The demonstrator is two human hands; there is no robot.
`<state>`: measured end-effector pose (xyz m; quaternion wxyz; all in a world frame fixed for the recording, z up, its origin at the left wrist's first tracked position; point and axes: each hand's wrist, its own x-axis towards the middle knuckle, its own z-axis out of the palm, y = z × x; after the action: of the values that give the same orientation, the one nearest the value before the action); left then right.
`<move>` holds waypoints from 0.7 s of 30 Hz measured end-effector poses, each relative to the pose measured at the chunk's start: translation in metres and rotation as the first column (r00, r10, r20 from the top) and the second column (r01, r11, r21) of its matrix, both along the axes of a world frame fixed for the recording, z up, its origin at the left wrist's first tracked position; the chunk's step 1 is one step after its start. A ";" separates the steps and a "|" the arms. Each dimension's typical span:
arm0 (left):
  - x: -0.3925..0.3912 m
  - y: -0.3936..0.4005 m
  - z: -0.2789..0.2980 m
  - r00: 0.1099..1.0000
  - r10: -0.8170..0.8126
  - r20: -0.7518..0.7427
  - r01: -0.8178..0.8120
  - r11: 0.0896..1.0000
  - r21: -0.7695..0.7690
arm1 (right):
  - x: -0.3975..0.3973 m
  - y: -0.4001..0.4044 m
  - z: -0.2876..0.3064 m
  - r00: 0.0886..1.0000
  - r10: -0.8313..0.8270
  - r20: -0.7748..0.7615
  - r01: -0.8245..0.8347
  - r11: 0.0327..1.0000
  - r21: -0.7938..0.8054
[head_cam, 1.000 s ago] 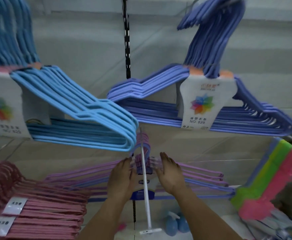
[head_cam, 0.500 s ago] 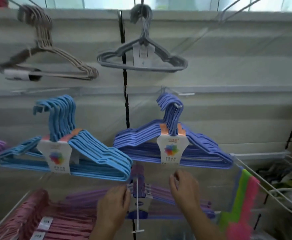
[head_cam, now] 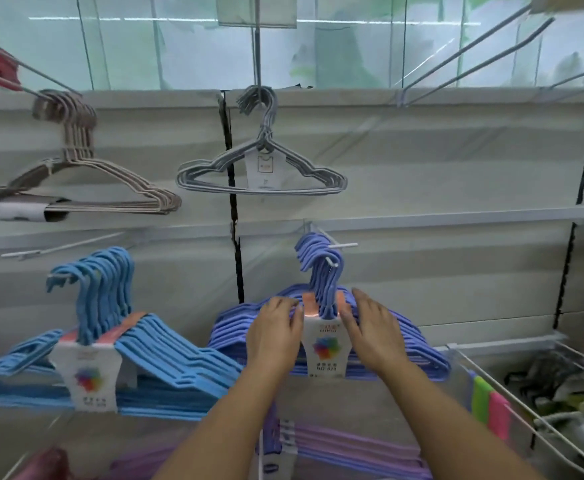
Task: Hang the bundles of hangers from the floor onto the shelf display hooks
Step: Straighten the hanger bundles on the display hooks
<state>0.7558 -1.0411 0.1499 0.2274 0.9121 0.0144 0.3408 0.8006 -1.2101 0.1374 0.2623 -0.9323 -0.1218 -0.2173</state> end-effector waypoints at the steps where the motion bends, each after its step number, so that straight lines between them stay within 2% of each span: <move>1: 0.009 -0.002 0.003 0.999 -0.008 -0.054 0.008 1.000 0.007 | 0.006 0.000 0.000 0.999 0.018 -0.039 -0.019 1.000 -0.006; 4: 0.030 -0.008 0.003 0.955 0.015 -0.297 0.038 0.985 0.171 | 0.023 0.000 -0.007 0.993 0.046 -0.106 -0.056 0.995 -0.089; 6: 0.042 -0.008 -0.001 0.900 0.018 -0.435 0.081 0.975 0.207 | 0.033 0.000 -0.012 0.990 0.062 -0.129 -0.076 0.991 -0.107; 7: 0.046 -0.006 -0.003 0.888 0.012 -0.459 0.098 0.972 0.215 | 0.037 0.000 -0.014 0.988 0.077 -0.134 -0.090 0.991 -0.095; 13: 0.066 0.001 -0.002 0.929 -0.047 -0.366 0.148 0.956 0.254 | 0.056 -0.005 -0.012 0.983 0.168 -0.073 -0.172 0.984 -0.049; 18: 0.078 -0.004 -0.013 0.940 -0.091 -0.330 0.138 0.983 0.122 | 0.061 -0.008 -0.006 0.982 0.181 -0.056 -0.186 0.979 -0.084; 21: 0.080 -0.008 -0.014 0.938 -0.073 -0.338 0.115 0.988 0.105 | 0.063 -0.009 -0.004 0.984 0.170 -0.043 -0.174 0.980 -0.096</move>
<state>0.8362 -1.0486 0.1355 0.1810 0.9684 -0.0123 0.1709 0.8640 -1.2193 0.1331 0.2354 -0.9338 -0.2081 -0.1713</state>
